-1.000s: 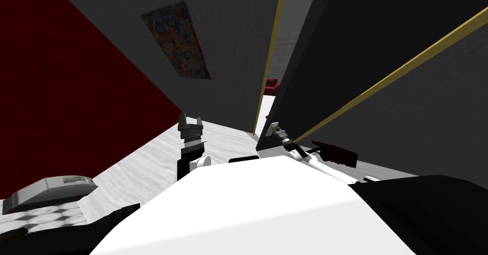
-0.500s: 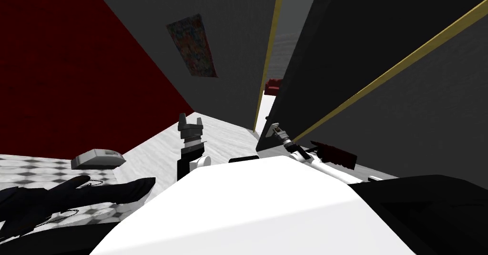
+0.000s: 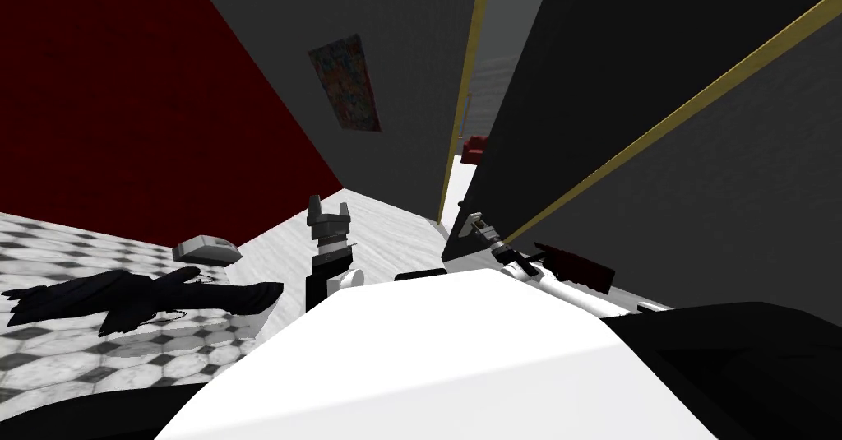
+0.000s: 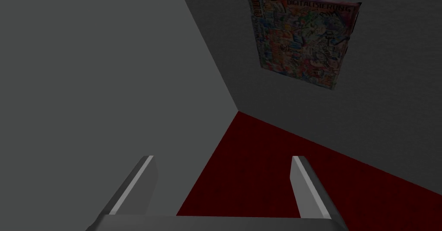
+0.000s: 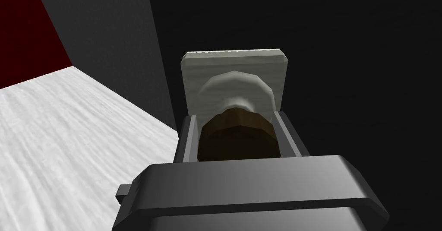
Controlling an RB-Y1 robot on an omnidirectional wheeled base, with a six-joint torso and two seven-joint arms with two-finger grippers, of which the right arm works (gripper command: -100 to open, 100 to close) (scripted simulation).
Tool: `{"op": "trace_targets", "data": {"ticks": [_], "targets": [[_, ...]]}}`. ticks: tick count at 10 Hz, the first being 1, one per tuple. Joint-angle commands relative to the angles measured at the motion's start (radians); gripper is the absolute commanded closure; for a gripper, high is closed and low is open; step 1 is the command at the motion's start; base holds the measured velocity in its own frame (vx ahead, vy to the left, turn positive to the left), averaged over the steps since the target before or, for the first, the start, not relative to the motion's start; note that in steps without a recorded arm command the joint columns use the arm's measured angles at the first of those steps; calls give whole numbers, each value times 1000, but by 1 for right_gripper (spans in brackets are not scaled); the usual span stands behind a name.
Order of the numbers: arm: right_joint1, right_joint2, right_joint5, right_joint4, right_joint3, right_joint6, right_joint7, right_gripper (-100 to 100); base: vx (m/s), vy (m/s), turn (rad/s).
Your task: Pull the door open
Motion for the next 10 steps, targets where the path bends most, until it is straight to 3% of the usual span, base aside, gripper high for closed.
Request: {"op": "trace_targets", "data": {"ticks": [1, 6, 7, 10], "targets": [[1, -10, 10, 4, 14, -15, -17, 100, -215, -104, 142], [-3, -39, 34, 21, 45, -56, -61, 100, -193, -98, 125], [-3, -35, 30, 20, 41, -47, -55, 100, -78, -40, 36], [-3, -52, 43, 35, 63, -77, -80, 100, -179, -77, 141]]}}
